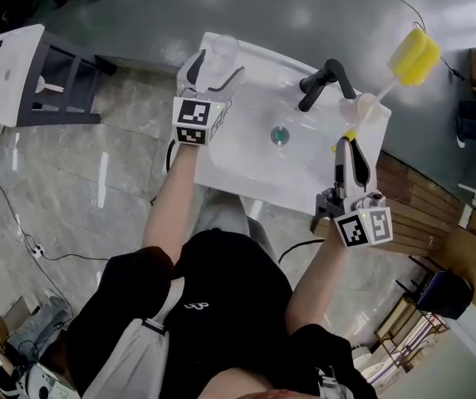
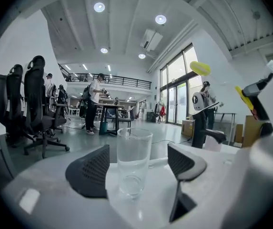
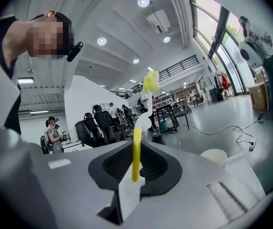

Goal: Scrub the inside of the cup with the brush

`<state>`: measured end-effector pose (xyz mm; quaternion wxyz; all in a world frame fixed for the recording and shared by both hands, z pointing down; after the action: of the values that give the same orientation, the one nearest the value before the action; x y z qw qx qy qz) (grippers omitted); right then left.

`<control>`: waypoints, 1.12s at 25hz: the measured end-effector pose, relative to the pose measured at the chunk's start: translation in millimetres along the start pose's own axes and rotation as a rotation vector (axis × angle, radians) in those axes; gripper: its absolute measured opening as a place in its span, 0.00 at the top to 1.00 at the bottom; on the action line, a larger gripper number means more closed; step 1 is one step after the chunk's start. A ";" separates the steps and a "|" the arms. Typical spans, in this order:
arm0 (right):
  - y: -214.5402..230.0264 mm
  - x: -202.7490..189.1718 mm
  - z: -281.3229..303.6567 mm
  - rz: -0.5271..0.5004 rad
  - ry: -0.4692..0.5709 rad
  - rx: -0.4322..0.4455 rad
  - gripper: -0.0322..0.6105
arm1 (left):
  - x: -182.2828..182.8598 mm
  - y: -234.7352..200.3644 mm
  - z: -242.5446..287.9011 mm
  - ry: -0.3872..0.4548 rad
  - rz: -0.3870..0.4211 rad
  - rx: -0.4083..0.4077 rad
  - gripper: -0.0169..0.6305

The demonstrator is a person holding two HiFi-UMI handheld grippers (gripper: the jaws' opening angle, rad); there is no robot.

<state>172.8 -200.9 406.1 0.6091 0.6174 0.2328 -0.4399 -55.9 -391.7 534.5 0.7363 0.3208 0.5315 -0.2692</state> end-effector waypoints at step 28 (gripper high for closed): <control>3.4 -12.4 30.2 0.002 -0.028 -0.086 0.87 | 2.8 -0.9 66.5 0.174 0.065 -0.222 0.36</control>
<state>161.5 -227.2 422.2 0.6387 0.5849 0.2423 -0.4373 -15.2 -442.9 546.9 0.7267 0.2766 0.6091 -0.1558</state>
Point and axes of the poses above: the fingertips, and each gripper's own axes: z forward along the fingers, y to its right, x out of its top, the point moved 3 cm from there along -z, backward along the fingers, and after that the axes turned 15 degrees about z, right-handed, at the moved point
